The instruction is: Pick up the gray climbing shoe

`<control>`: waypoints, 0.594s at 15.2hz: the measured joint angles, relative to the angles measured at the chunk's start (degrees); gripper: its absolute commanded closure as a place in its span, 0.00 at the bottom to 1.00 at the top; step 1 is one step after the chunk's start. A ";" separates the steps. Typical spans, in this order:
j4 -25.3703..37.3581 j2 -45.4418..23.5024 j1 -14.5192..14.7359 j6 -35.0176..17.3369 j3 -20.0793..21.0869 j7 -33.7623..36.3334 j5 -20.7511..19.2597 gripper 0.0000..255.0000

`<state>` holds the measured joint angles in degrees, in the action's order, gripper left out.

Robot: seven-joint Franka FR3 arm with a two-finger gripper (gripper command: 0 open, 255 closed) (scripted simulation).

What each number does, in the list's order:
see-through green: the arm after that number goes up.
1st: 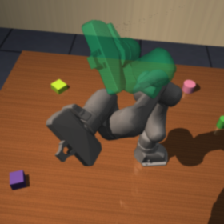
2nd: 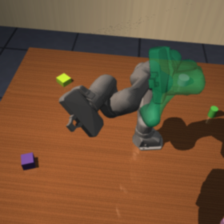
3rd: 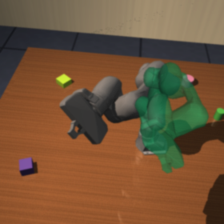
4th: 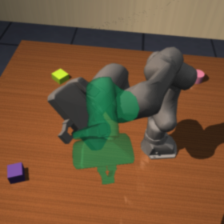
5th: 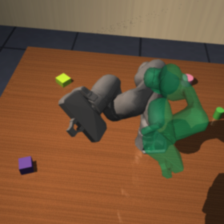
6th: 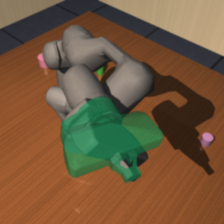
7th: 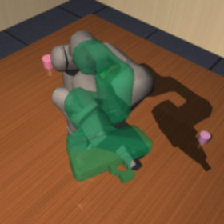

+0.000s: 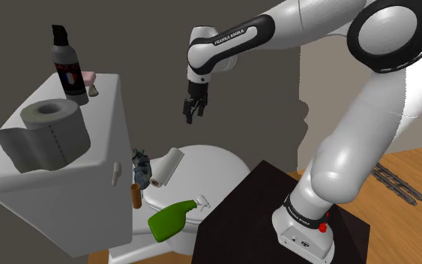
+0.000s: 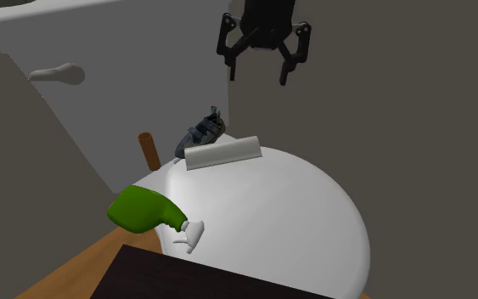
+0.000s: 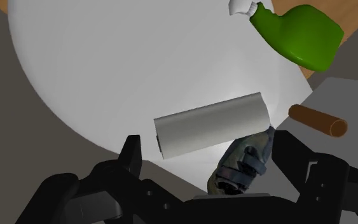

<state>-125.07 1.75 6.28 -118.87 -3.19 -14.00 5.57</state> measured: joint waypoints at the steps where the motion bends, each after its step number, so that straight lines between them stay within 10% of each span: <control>1: 1.55 -2.25 0.22 -0.52 0.18 -0.59 0.56 0.00; 9: 15.73 -20.02 1.08 -2.78 2.15 -5.10 4.20 0.00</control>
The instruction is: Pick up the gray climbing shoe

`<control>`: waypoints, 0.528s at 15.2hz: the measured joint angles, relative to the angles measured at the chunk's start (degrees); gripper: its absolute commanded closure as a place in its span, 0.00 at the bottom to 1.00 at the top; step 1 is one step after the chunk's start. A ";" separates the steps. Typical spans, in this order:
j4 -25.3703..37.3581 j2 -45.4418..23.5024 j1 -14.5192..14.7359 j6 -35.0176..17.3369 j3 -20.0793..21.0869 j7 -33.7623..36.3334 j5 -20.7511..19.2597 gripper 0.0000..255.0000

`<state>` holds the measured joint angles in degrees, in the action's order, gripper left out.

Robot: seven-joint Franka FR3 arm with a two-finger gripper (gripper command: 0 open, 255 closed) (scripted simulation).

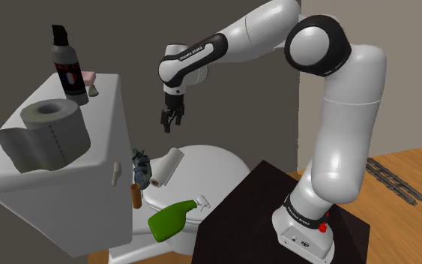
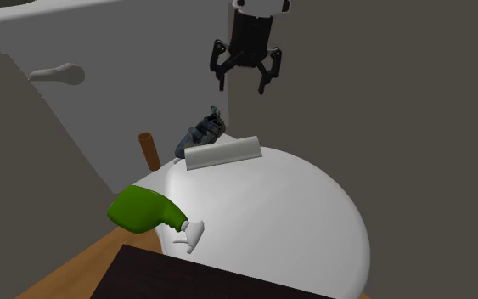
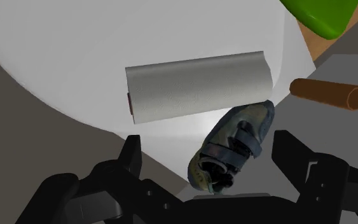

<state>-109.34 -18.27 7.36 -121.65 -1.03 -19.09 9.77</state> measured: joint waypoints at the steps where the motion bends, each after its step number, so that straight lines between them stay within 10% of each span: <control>1: 1.87 -2.04 0.04 0.01 0.30 -0.48 0.30 0.00; 8: 18.24 -17.81 0.74 1.61 2.62 -2.71 1.51 0.00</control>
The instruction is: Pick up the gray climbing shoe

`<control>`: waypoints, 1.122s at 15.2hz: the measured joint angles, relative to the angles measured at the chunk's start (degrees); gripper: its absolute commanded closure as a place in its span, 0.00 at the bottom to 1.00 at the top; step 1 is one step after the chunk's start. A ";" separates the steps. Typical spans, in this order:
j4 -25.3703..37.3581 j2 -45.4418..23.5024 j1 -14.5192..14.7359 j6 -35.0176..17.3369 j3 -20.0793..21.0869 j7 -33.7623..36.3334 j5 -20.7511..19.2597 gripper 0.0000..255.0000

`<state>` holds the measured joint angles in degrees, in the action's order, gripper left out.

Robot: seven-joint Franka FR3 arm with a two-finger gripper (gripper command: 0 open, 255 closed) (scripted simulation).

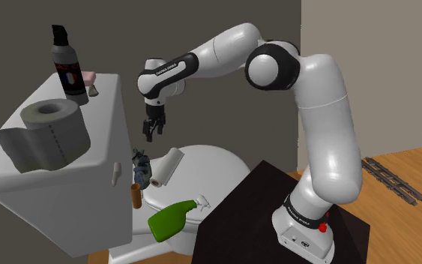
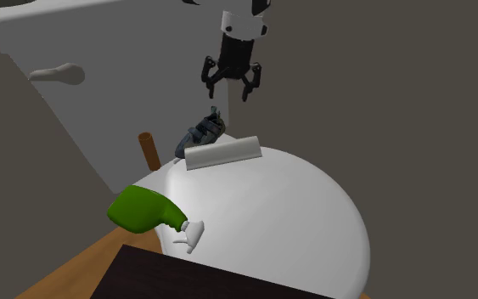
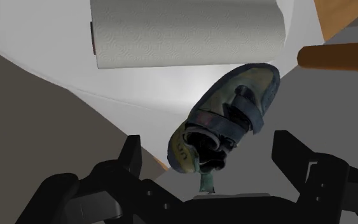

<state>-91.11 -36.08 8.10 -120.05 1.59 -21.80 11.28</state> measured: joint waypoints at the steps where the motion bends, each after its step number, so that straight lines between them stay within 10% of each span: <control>1: 2.67 -2.21 0.23 0.58 0.33 -0.08 0.03 0.00; 5: 16.06 -12.59 0.93 4.12 1.41 -0.55 -0.14 0.00; 13: 18.35 -17.48 1.19 1.62 1.68 -1.22 -0.03 0.00; 14: 18.41 -17.65 1.18 1.50 1.68 -1.27 -0.02 1.00; 17: 18.58 -17.87 1.15 1.44 1.67 -1.31 -0.03 1.00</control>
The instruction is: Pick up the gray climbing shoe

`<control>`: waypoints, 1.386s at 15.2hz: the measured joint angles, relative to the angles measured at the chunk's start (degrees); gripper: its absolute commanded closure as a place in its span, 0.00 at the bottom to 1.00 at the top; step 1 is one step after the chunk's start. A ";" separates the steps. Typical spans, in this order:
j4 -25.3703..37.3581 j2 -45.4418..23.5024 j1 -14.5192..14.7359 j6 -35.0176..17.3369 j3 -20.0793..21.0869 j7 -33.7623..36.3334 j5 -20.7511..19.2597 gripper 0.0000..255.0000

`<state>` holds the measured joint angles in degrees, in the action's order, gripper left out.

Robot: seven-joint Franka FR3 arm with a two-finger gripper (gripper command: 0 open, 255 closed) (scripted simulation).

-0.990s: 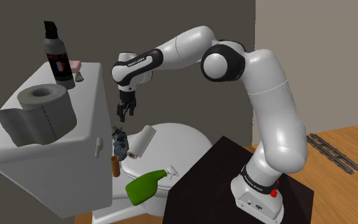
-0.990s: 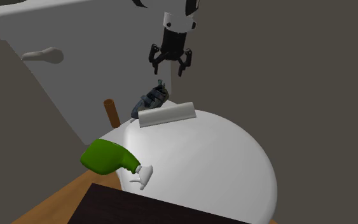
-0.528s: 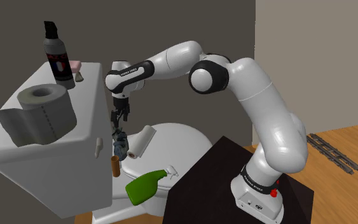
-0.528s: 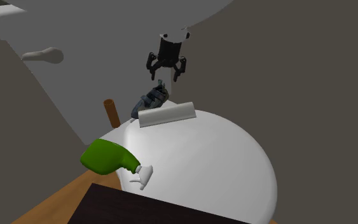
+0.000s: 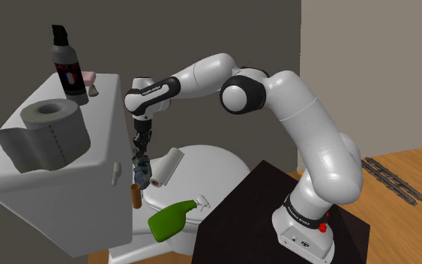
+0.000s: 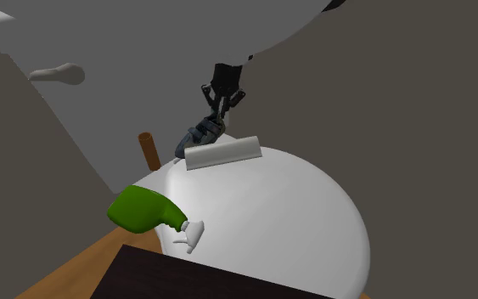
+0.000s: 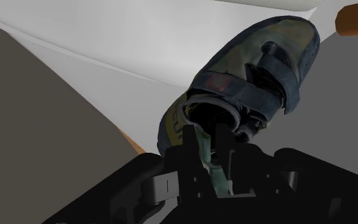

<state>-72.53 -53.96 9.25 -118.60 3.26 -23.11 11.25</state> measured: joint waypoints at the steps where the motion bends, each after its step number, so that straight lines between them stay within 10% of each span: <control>1: 0.02 0.00 -0.01 0.00 -0.01 0.00 0.00 1.00; 21: -0.27 6.11 -0.14 5.76 -0.07 1.16 -0.24 1.00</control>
<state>-72.80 -47.85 9.11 -112.84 3.18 -21.96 11.01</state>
